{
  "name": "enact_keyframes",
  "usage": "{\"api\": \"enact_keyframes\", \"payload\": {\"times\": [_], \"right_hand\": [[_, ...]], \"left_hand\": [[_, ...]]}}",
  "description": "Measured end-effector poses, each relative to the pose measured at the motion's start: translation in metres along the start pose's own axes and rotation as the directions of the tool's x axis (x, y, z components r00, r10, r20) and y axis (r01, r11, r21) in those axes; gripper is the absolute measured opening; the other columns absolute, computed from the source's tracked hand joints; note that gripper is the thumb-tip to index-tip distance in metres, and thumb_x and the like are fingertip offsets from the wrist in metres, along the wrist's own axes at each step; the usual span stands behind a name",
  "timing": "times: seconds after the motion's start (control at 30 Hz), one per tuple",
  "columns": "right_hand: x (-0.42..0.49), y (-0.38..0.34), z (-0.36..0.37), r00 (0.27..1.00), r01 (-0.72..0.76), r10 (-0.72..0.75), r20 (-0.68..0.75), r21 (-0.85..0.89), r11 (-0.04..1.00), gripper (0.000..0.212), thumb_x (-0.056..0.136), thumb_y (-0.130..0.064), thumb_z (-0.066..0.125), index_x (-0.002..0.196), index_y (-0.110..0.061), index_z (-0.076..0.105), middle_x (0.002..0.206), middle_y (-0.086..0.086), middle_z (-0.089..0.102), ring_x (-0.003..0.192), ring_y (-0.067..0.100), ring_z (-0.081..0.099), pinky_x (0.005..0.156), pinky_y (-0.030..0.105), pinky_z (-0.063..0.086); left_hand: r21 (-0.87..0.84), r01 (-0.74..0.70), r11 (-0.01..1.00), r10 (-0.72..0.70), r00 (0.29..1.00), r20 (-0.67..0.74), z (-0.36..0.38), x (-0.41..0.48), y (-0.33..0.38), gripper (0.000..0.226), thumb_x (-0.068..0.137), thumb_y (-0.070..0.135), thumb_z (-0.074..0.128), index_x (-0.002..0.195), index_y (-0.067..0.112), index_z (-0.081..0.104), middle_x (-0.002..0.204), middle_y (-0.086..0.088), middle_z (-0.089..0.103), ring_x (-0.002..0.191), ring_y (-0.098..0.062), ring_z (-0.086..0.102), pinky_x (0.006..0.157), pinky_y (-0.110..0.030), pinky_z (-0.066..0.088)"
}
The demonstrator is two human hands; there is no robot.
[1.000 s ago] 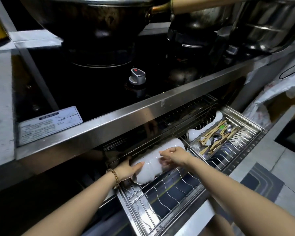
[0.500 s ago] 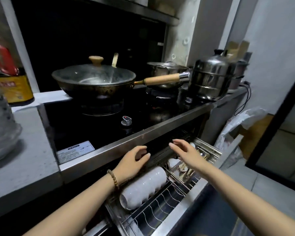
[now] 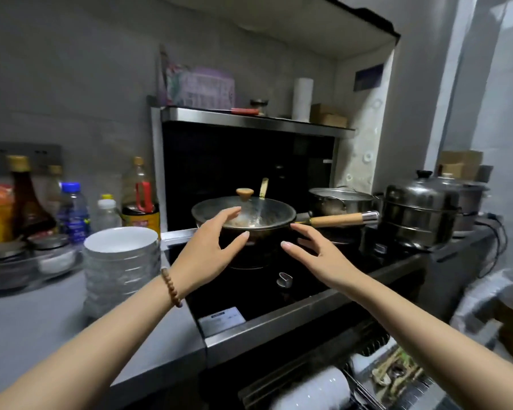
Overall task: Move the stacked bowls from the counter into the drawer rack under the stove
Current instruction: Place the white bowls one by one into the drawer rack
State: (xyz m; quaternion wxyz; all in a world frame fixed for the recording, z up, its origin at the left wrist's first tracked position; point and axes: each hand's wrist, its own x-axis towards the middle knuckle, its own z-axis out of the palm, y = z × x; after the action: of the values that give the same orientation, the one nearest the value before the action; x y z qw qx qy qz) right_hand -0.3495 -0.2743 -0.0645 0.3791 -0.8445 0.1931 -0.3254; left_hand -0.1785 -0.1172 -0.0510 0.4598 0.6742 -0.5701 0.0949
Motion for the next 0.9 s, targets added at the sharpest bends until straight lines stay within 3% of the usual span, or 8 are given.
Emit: {"api": "enact_keyframes", "payload": {"times": [0.2,0.33,0.53,0.63,0.7,0.8,0.9], "right_hand": [[0.039,-0.051,0.059,0.987,0.112,-0.115,0.114,0.030,0.993,0.066,0.079,-0.055,0.062,0.138,-0.033,0.041,0.144,-0.009,0.044,0.133,0.007,0.041,0.110,0.032,0.036],[0.059,-0.076,0.098,0.972,0.157,-0.161,0.172,0.036,0.987,0.067,0.080,-0.055,0.062,0.139,-0.033,0.039,0.144,-0.009,0.043,0.132,0.006,0.041,0.098,0.021,0.034],[0.076,-0.098,0.153,0.945,0.153,-0.166,0.282,0.068,0.986,0.071,0.080,-0.053,0.064,0.142,-0.030,0.037,0.147,-0.011,0.039,0.130,0.004,0.039,0.097,0.019,0.033],[0.083,-0.104,0.175,0.929,0.143,-0.165,0.330,0.092,0.985,0.070,0.079,-0.052,0.066,0.139,-0.031,0.037,0.141,-0.011,0.042,0.119,-0.001,0.041,0.087,0.012,0.035],[0.087,-0.107,0.188,0.920,0.138,-0.164,0.356,0.098,0.986,0.073,0.076,-0.050,0.070,0.139,-0.031,0.037,0.140,-0.011,0.044,0.122,0.002,0.042,0.083,0.010,0.039],[0.091,-0.106,0.202,0.912,0.168,-0.173,0.372,0.044,0.985,0.081,0.072,-0.050,0.074,0.140,-0.028,0.036,0.142,-0.009,0.043,0.124,0.005,0.041,0.095,0.017,0.036],[0.094,-0.103,0.209,0.911,0.186,-0.185,0.368,0.032,0.982,0.083,0.069,-0.051,0.075,0.140,-0.029,0.036,0.137,-0.011,0.044,0.118,0.002,0.040,0.093,0.013,0.035]], "left_hand": [[0.127,0.088,0.988,-0.078,0.994,-0.082,-0.090,-0.007,-0.028,0.056,0.089,0.041,0.055,0.139,0.026,0.038,0.140,0.011,0.045,0.129,-0.008,0.041,0.104,-0.028,0.037],[0.175,0.181,0.968,-0.158,0.978,-0.136,-0.136,-0.020,-0.051,0.056,0.088,0.043,0.057,0.139,0.026,0.039,0.138,0.011,0.046,0.120,-0.002,0.044,0.093,-0.011,0.033],[0.128,0.335,0.933,-0.312,0.935,-0.169,-0.177,-0.041,-0.093,0.058,0.087,0.044,0.057,0.138,0.025,0.040,0.144,0.006,0.044,0.123,-0.001,0.038,0.099,-0.022,0.030],[0.074,0.423,0.903,-0.410,0.901,-0.143,-0.182,-0.051,-0.113,0.065,0.084,0.048,0.059,0.140,0.024,0.037,0.146,0.004,0.041,0.129,-0.008,0.038,0.099,-0.023,0.030],[0.036,0.472,0.881,-0.465,0.877,-0.118,-0.181,-0.056,-0.125,0.071,0.081,0.052,0.061,0.141,0.023,0.035,0.148,0.002,0.039,0.132,-0.011,0.037,0.101,-0.025,0.030],[0.037,0.531,0.846,-0.529,0.847,-0.054,-0.173,-0.061,-0.138,0.084,0.075,0.060,0.060,0.144,0.024,0.030,0.150,0.002,0.034,0.135,-0.015,0.034,0.104,-0.030,0.031],[0.059,0.574,0.817,-0.576,0.818,0.016,-0.164,-0.061,-0.147,0.096,0.067,0.071,0.057,0.145,0.026,0.024,0.152,0.003,0.030,0.137,-0.017,0.033,0.106,-0.035,0.033]]}}
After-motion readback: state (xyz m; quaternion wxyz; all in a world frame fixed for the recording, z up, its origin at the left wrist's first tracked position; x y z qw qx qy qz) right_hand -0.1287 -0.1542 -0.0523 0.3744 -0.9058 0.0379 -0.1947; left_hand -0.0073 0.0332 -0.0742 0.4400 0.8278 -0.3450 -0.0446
